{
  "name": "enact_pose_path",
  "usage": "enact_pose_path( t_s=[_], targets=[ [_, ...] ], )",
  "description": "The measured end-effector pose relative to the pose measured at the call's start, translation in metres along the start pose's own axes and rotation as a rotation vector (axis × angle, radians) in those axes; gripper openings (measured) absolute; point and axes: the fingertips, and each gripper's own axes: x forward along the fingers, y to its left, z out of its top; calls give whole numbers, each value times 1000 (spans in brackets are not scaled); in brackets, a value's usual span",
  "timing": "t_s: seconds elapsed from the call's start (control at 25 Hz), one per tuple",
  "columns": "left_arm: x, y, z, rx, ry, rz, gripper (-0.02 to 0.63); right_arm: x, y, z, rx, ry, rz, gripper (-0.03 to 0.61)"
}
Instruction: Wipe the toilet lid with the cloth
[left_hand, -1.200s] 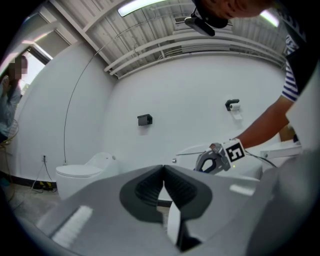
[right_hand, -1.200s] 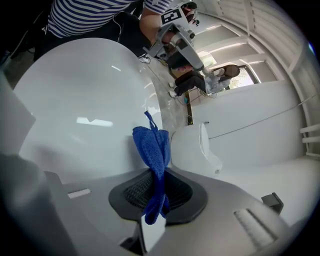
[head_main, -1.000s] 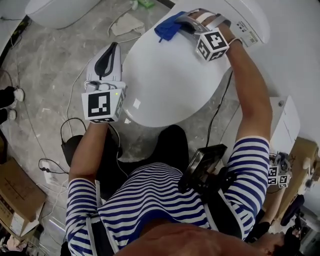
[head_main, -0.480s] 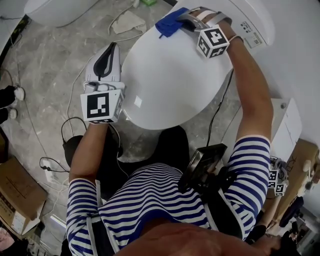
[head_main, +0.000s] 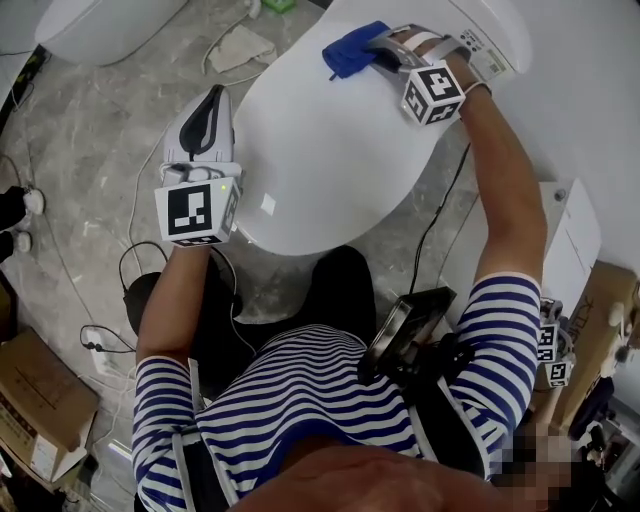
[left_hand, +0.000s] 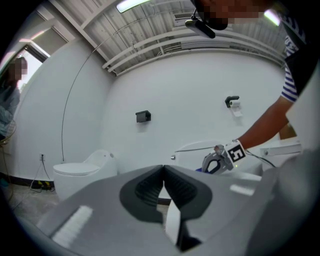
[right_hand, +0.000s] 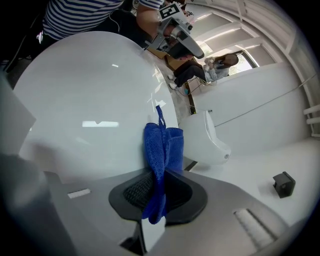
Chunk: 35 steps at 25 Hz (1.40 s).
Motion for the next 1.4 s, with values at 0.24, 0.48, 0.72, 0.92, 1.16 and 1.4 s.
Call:
enact_pose_path(
  t_s=[0.24, 0.48, 0.72, 0.92, 1.16, 1.4],
  targets=[
    [7, -16, 4, -5, -9, -29, 3, -40, 38, -20, 44, 48, 18, 49],
    [3, -31, 9, 26, -20, -43, 3, -80, 80, -34, 86, 86, 37, 49],
    [-4, -47, 9, 25, -14, -56, 3, -118, 122, -40, 117, 122, 61, 49],
    [-9, -57, 12, 42, -22, -66, 3, -140, 150, -44, 141, 145, 77, 49],
    [-17, -65, 14, 49, -21, -72, 3, -156, 169, -39, 159, 151, 86, 49],
    [-26, -69, 20, 48, -33, -76, 3, -169, 168, -31, 233, 157, 42, 49]
  ],
)
